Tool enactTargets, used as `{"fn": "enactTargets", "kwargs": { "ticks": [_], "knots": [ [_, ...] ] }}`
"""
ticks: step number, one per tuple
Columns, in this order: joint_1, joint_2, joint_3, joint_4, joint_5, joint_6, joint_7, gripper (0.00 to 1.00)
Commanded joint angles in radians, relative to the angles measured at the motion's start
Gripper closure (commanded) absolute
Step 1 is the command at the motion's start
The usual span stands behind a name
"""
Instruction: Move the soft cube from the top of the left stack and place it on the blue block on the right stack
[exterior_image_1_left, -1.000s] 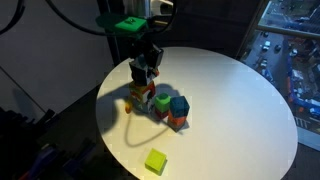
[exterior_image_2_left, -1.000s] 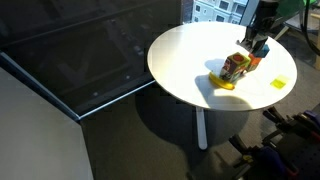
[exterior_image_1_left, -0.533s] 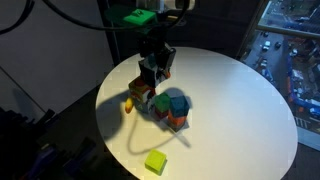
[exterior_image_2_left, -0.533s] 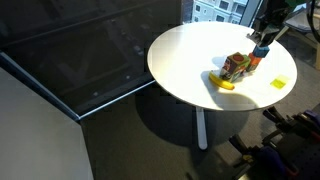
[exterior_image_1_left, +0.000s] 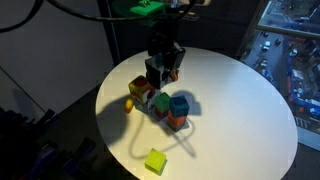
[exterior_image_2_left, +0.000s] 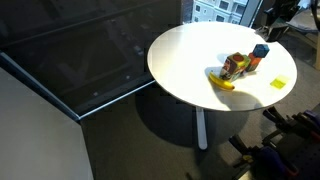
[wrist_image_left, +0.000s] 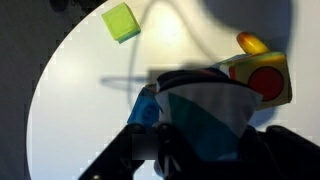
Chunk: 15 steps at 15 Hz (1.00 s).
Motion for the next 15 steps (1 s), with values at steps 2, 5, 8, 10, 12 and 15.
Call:
{"fn": "enactTargets", "kwargs": {
  "ticks": [2,5,8,10,12,15],
  "knots": [
    [-0.028,0.055,-0.003,0.082,0.023,-0.067,0.033,0.90],
    [-0.044,0.089,-0.003,0.115,0.033,-0.084,0.036,0.91],
    [-0.060,0.120,-0.002,0.145,0.045,-0.088,0.035,0.91],
    [-0.070,0.140,-0.001,0.165,0.050,-0.087,0.031,0.91],
    [-0.078,0.159,0.000,0.186,0.055,-0.088,0.031,0.90],
    [-0.090,0.184,0.004,0.215,0.067,-0.087,0.028,0.89]
  ]
}}
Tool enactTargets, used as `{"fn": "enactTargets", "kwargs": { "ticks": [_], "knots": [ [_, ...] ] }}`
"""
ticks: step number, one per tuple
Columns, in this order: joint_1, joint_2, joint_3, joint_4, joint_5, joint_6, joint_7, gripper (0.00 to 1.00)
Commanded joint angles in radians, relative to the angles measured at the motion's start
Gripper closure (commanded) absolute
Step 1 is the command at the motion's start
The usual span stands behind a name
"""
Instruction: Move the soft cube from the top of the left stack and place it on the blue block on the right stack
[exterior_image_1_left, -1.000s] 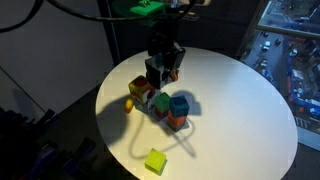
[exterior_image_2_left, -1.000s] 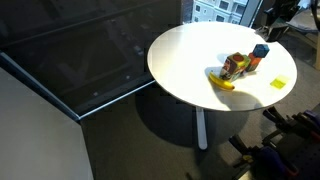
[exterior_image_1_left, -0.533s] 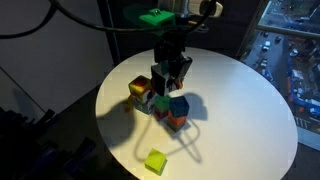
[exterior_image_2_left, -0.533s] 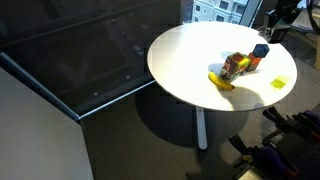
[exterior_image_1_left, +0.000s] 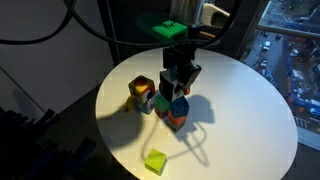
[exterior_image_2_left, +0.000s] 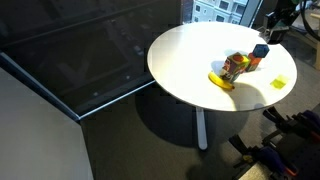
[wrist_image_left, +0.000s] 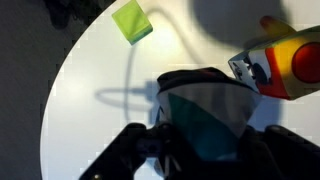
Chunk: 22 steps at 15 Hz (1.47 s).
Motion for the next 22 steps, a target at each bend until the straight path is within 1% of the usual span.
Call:
{"fn": "enactTargets", "kwargs": {
  "ticks": [1,14,22],
  "knots": [
    [-0.023,0.042,0.010,0.073,0.028,-0.035,0.008,0.88],
    [-0.052,0.109,0.021,0.142,0.052,-0.036,-0.007,0.87],
    [-0.052,0.126,0.022,0.149,0.060,-0.034,-0.009,0.83]
  ]
}}
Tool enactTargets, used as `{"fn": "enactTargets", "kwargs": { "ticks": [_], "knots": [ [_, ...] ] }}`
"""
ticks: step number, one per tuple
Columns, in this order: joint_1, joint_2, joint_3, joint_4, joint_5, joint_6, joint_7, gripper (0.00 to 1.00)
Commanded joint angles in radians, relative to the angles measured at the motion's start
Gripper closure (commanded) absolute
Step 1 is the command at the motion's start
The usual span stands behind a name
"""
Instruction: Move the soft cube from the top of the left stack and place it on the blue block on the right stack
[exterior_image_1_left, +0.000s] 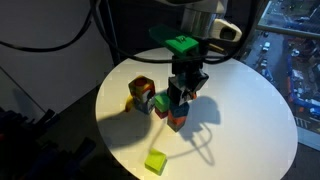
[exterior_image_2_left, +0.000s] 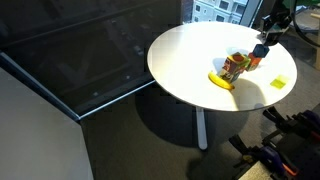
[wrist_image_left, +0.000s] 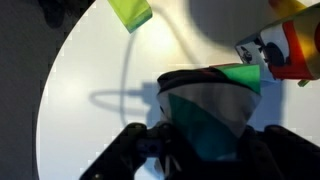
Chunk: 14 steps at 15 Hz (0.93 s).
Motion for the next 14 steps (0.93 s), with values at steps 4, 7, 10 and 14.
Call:
{"fn": "enactTargets", "kwargs": {
  "ticks": [4,7,10,14],
  "knots": [
    [-0.025,0.016,0.019,0.035,0.021,-0.032,-0.013,0.83],
    [-0.026,0.018,0.020,0.034,0.022,-0.033,-0.014,0.84],
    [-0.026,0.021,0.020,0.034,0.022,-0.034,-0.014,0.84],
    [-0.028,0.029,0.020,0.035,0.022,-0.034,-0.015,0.84]
  ]
}}
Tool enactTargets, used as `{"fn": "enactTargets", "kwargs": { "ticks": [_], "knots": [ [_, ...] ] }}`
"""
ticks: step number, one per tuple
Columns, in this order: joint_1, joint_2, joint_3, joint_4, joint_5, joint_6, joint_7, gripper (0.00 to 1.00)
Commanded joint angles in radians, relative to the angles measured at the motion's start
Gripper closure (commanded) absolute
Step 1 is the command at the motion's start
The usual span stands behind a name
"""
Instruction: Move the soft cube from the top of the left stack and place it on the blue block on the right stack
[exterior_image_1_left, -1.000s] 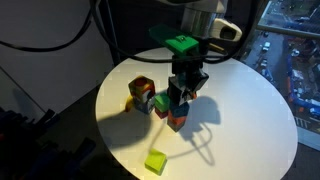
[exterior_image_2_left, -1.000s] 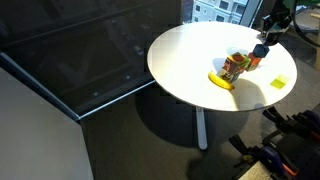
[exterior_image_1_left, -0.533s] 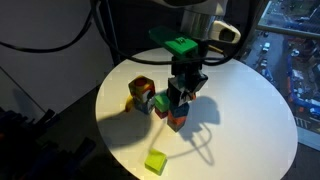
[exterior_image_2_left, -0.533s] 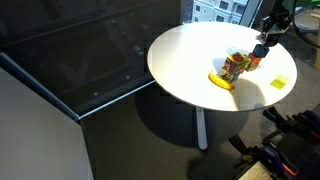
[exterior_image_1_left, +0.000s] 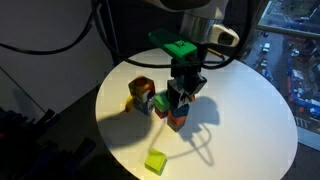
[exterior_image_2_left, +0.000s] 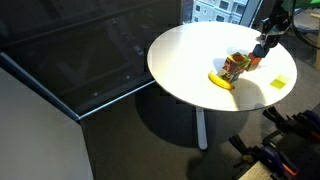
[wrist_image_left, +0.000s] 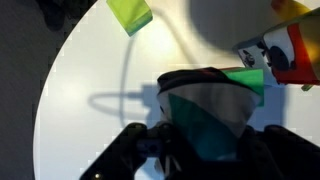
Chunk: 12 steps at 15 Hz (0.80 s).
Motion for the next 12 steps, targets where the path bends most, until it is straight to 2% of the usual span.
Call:
{"fn": "enactTargets", "kwargs": {
  "ticks": [1,4,5,7,12],
  "knots": [
    [-0.027,0.015,0.019,0.035,0.022,-0.034,-0.014,0.84],
    [-0.028,0.019,0.018,0.036,0.021,-0.035,-0.014,0.80],
    [-0.027,0.019,0.018,0.035,0.020,-0.032,-0.013,0.51],
    [-0.028,0.019,0.018,0.035,0.020,-0.032,-0.015,0.44],
    [-0.028,0.019,0.018,0.034,0.018,-0.031,-0.015,0.04]
  ]
}}
